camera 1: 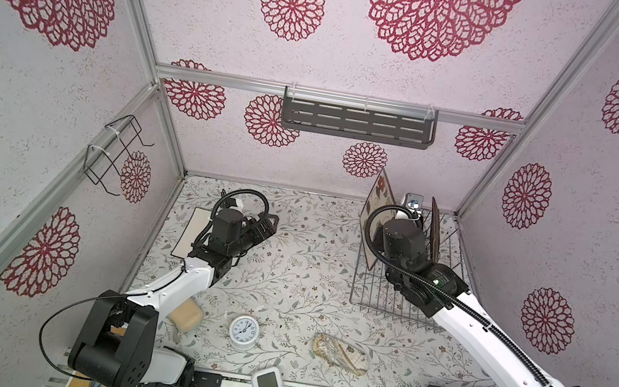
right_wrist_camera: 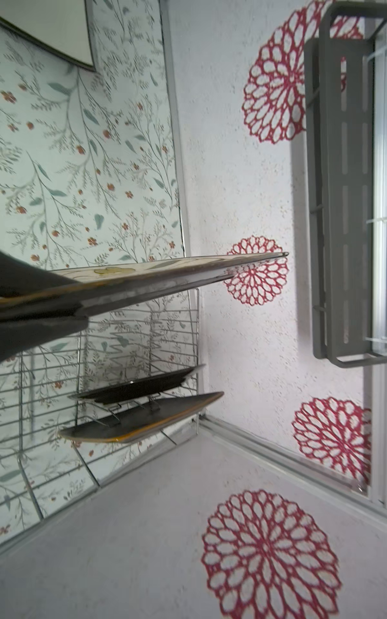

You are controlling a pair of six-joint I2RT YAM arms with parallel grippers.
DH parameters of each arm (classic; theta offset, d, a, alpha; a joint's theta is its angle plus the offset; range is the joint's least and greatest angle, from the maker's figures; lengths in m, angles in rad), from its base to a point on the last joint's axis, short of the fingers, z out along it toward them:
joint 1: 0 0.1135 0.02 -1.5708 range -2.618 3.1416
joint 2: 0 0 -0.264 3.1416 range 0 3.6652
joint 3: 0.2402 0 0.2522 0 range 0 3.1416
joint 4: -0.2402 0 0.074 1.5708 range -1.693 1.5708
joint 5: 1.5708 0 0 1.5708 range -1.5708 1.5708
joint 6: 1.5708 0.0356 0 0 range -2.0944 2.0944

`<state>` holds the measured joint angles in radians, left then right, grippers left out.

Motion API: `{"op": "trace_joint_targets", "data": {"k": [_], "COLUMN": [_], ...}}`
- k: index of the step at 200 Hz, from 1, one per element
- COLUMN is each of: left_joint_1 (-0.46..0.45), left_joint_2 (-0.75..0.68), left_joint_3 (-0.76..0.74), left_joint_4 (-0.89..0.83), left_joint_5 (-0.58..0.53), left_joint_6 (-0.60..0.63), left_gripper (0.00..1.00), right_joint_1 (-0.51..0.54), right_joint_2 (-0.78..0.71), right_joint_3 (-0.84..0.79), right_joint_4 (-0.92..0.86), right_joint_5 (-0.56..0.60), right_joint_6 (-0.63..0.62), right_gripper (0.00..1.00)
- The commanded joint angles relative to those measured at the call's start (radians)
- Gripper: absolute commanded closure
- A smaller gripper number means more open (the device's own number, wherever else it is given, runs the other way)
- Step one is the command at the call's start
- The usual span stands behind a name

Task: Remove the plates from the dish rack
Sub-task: 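Swing the flowered plate toward the left gripper with the right gripper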

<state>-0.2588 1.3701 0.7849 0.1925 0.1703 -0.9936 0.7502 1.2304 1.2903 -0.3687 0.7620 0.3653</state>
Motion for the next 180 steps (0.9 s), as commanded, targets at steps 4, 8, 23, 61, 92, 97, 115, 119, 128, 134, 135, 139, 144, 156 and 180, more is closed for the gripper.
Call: {"op": "trace_joint_targets", "data": {"k": [4,8,23,61,92,97,115,119,128,134,135,139,144,156,180], "left_joint_1": [0.007,0.007,0.007,0.009,0.01,0.01,0.009,0.009,0.009,0.009,0.009,0.009,0.009,0.009,0.01], "left_joint_2": [0.011,0.011,0.012,0.041,0.071,0.074,0.077,0.076,0.076,0.074,0.074,0.074,0.076,0.079,0.092], "left_joint_3": [-0.01,-0.01,-0.013,-0.024,-0.029,-0.029,-0.029,-0.028,-0.029,-0.027,-0.027,-0.027,-0.026,-0.021,-0.007], "left_joint_4": [0.042,0.041,0.049,0.117,0.15,0.153,0.159,0.16,0.16,0.16,0.16,0.16,0.16,0.16,0.16], "left_joint_5": [0.008,0.008,0.022,0.089,0.114,0.116,0.124,0.126,0.127,0.127,0.127,0.127,0.127,0.133,0.147], "left_joint_6": [-0.009,-0.01,-0.018,-0.064,-0.092,-0.095,-0.106,-0.108,-0.11,-0.112,-0.112,-0.114,-0.114,-0.115,-0.118], "left_gripper": [0.03,0.03,0.03,0.03,0.03,0.03,0.03,0.03,0.03,0.03,0.03,0.03,0.03,0.03,0.03], "right_joint_1": [0.005,0.006,0.006,-0.013,-0.097,-0.115,-0.18,-0.19,-0.207,-0.216,-0.218,-0.223,-0.229,-0.245,-0.261], "right_joint_2": [-0.085,-0.091,-0.114,-0.152,-0.156,-0.154,-0.137,-0.132,-0.124,-0.119,-0.118,-0.112,-0.106,-0.09,-0.069], "right_joint_3": [0.024,0.017,-0.013,-0.089,-0.152,-0.163,-0.206,-0.217,-0.24,-0.254,-0.257,-0.265,-0.275,-0.303,-0.359], "right_joint_4": [0.163,0.164,0.194,0.287,0.391,0.41,0.487,0.505,0.549,0.579,0.583,0.602,0.623,0.678,0.816], "right_joint_5": [-0.107,-0.119,-0.173,-0.275,-0.445,-0.481,-0.61,-0.632,-0.669,-0.689,-0.693,-0.704,-0.721,-0.757,-0.805], "right_joint_6": [0.133,0.146,0.18,0.263,0.375,0.401,0.492,0.509,0.54,0.559,0.562,0.571,0.589,0.627,0.702], "right_gripper": [1.0,1.0,1.0,1.0,1.0,1.0,1.0,1.0,1.0,1.0,1.0,1.0,1.0,1.0,1.0]}}
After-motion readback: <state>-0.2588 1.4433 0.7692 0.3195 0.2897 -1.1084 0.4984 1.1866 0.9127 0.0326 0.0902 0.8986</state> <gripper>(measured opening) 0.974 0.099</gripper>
